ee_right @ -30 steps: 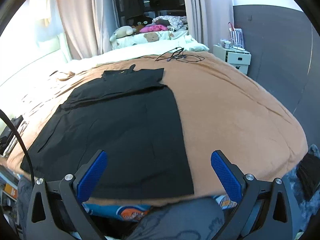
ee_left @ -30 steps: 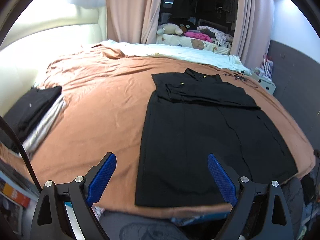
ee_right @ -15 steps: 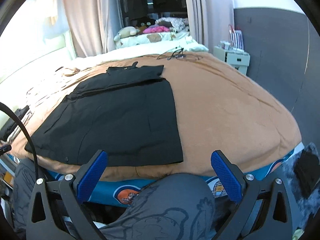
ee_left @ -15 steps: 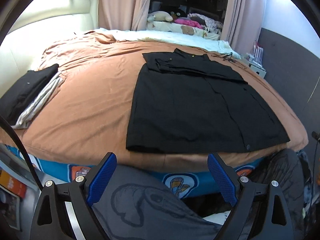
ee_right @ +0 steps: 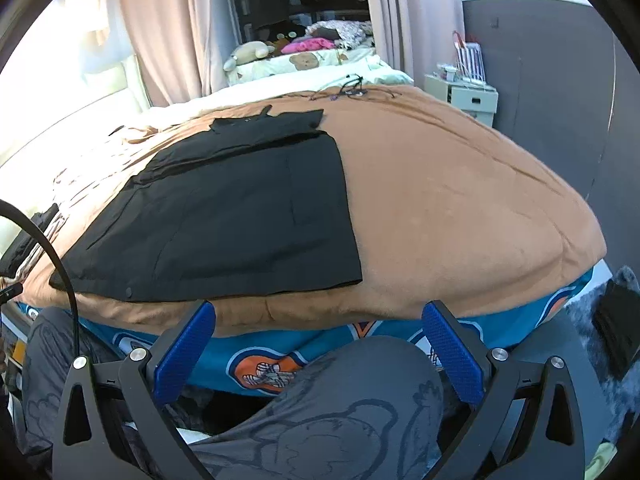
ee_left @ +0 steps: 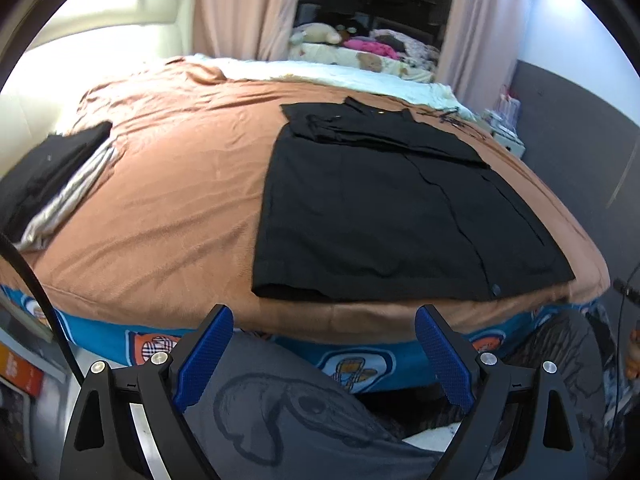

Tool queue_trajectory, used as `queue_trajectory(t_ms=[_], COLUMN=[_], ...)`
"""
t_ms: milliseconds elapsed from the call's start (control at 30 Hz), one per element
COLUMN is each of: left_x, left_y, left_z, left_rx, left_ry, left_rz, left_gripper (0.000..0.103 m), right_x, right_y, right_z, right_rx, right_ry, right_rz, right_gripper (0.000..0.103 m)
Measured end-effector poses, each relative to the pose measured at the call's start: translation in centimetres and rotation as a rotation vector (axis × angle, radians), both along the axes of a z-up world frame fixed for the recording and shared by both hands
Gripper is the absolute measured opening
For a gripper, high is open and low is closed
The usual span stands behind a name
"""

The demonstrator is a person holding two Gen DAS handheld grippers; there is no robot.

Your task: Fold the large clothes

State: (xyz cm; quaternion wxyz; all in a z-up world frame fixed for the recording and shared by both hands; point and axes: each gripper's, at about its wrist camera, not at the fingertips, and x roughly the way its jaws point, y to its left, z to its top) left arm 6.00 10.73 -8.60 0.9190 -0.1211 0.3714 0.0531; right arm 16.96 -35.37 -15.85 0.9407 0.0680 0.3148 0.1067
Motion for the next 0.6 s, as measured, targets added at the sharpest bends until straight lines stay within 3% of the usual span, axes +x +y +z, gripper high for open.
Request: queue_trajectory(t_ms=[400, 600], left_x=[6.0, 7.8], left_y=[3.2, 3.8], left_z=[-4.5, -6.0], left_rx=[-0.12, -0.215], left_ry=[0.089, 0.136], left_rz=[0.073, 0.065], left_gripper=[0.092, 0.073], right_x=[7.7, 11.1], right_y=[-1.6, -1.5], right_z=[-2.3, -3.2], right_rx=[0.065, 0.106], right_ry=[0.099, 0.169], right_rz=[-0.014, 0.005], right_gripper=[0.103, 0.103])
